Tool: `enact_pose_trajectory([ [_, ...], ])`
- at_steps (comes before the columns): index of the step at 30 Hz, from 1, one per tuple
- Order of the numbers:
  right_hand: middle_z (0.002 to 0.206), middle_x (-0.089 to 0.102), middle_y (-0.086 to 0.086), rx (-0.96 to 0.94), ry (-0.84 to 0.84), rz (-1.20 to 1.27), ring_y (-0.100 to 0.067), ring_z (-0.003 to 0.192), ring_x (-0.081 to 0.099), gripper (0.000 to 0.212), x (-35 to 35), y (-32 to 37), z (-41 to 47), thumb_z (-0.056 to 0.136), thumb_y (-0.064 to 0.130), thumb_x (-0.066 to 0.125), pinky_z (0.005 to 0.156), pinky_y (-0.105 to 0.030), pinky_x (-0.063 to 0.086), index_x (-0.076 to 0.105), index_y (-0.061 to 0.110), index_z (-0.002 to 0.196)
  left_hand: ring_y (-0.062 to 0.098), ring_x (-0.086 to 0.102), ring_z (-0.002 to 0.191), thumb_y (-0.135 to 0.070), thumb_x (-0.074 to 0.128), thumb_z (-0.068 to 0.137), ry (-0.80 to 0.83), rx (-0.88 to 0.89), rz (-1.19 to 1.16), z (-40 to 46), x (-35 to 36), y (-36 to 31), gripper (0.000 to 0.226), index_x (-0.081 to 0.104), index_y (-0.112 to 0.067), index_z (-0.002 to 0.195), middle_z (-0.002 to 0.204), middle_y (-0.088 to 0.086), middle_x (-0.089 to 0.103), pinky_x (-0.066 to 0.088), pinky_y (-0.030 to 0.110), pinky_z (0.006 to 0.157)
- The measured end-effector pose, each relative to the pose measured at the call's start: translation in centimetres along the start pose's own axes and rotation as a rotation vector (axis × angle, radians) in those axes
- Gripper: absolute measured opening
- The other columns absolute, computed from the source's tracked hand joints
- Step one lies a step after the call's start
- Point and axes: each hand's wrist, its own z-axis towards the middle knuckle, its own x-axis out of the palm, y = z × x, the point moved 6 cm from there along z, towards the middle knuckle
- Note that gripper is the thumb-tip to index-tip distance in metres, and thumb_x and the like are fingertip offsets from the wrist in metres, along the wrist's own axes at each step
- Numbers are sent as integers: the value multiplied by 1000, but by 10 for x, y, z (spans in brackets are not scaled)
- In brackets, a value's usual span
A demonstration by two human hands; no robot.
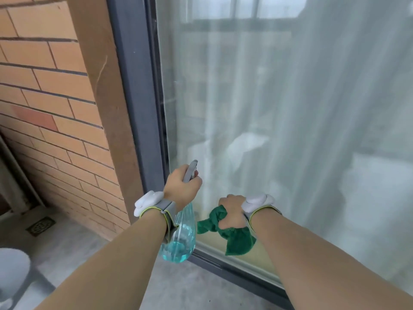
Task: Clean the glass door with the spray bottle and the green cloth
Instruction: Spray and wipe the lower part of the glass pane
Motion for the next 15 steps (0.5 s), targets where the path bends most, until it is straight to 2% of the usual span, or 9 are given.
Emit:
enact_pose_trajectory([
  [5, 106, 54, 0, 150, -86, 288, -24, 92, 59, 57, 3, 26, 50, 70, 51, 59, 82, -40, 54, 49, 22, 118, 16, 41, 61, -8, 58, 93, 22, 23, -67, 36, -24, 32, 7, 63, -6, 89, 70, -3, 49, 36, 17, 49],
  [9, 99, 60, 0, 254, -126, 465, -21, 88, 62, 49, 12, 39, 73, 68, 48, 61, 82, -39, 55, 52, 20, 107, 17, 43, 64, -8, 58, 92, 37, 41, -93, 55, -34, 45, 7, 64, -5, 89, 73, 0, 52, 37, 24, 57],
  [12, 107, 51, -1, 322, -271, 307, -23, 97, 52, 49, 18, 46, 81, 73, 48, 59, 82, -36, 49, 49, 21, 113, 21, 35, 65, -5, 56, 88, 85, 29, -70, 59, -33, 50, 14, 51, 5, 79, 69, 7, 41, 30, 27, 58],
  [15, 112, 44, 0, 264, -498, -2, -24, 101, 44, 48, 13, 61, 82, 79, 51, 54, 76, -35, 34, 44, 24, 117, 20, 32, 62, -4, 52, 86, 111, 46, -26, 63, -36, 57, 18, 42, -1, 71, 65, 5, 36, 26, 27, 55],
])
